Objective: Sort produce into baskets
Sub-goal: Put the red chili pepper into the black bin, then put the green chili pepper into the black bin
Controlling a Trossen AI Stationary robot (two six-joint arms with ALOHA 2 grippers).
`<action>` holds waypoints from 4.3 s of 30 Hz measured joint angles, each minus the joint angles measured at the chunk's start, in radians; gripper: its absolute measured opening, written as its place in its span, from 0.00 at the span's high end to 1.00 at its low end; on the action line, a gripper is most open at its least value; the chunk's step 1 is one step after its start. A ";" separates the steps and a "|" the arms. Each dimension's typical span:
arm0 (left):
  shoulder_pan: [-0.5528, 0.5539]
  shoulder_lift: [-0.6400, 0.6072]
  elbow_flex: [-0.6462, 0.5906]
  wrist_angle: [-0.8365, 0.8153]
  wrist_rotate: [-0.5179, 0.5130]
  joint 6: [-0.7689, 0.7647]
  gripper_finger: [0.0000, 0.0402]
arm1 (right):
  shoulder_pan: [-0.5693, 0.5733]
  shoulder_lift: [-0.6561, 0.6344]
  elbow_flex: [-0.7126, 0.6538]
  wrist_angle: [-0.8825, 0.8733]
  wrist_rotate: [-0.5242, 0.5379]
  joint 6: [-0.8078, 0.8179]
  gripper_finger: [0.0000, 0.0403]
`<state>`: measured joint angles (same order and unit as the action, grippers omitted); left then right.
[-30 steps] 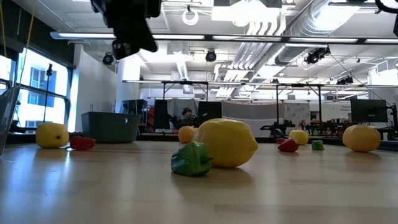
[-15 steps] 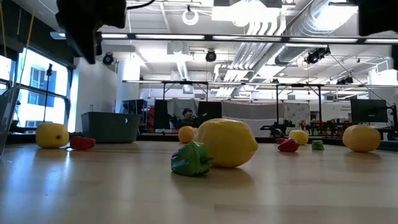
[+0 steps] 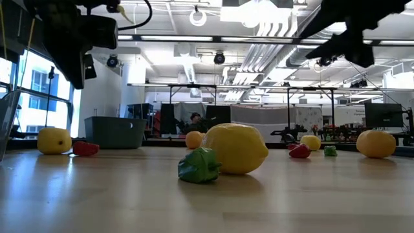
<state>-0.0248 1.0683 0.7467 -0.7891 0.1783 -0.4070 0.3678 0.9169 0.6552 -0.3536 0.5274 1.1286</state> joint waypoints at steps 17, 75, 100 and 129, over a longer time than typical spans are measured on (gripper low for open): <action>0.000 0.136 0.000 0.029 -0.043 -0.149 0.77 | -0.479 0.000 0.000 0.032 -0.121 -0.502 0.58; -0.824 0.330 0.313 -0.131 -0.166 -1.584 0.98 | -0.564 0.036 -0.001 0.088 -0.238 -0.675 0.58; -0.820 0.187 -0.147 0.235 -0.191 -1.422 0.76 | -0.628 0.179 -0.001 -0.347 -0.397 -0.144 0.53; -0.819 0.125 0.027 0.076 -0.233 -1.310 0.61 | -0.802 0.498 -0.001 -0.253 -0.410 -0.116 0.68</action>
<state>-0.8440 1.1929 0.7742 -0.7128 -0.0546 -1.7168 -0.4343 1.4147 0.6544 -0.6068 0.1170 1.0125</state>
